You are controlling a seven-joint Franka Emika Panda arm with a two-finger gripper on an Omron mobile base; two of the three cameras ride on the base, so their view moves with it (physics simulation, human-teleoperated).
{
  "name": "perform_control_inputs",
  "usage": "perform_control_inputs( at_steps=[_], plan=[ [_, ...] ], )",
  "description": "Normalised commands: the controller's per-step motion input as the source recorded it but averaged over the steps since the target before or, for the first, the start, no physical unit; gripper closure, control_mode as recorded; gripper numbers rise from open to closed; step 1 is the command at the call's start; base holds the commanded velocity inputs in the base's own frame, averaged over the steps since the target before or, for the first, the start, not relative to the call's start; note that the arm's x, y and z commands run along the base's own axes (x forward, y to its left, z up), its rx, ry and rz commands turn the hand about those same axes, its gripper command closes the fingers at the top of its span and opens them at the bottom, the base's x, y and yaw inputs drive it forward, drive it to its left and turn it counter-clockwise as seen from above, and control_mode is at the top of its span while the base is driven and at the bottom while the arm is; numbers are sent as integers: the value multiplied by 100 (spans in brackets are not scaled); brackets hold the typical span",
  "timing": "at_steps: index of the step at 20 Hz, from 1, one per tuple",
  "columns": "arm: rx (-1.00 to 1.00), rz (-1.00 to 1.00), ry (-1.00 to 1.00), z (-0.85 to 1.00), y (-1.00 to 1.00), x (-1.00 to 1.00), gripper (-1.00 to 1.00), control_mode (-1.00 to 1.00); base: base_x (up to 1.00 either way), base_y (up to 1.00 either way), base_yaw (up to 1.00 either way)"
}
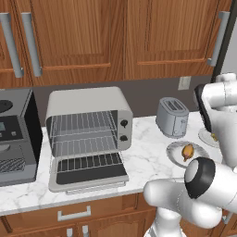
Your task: Open the toaster oven door. Place the bread on the bottom rack in the toaster oven and place the chicken drumstick on the top rack.
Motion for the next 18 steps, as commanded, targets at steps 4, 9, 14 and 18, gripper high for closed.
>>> perform_control_inputs(
  at_steps=[4,9,14,18],
  plan=[
    [3,10,-10,-2,-15,5,-100,-100,0,0,0],
    [1,16,-15,0,-13,14,-100,-100,0,0,0],
    [2,17,-23,1,-12,10,-100,-100,0,0,0],
    [5,15,-36,0,-1,4,-100,-100,0,0,0]
  ],
)
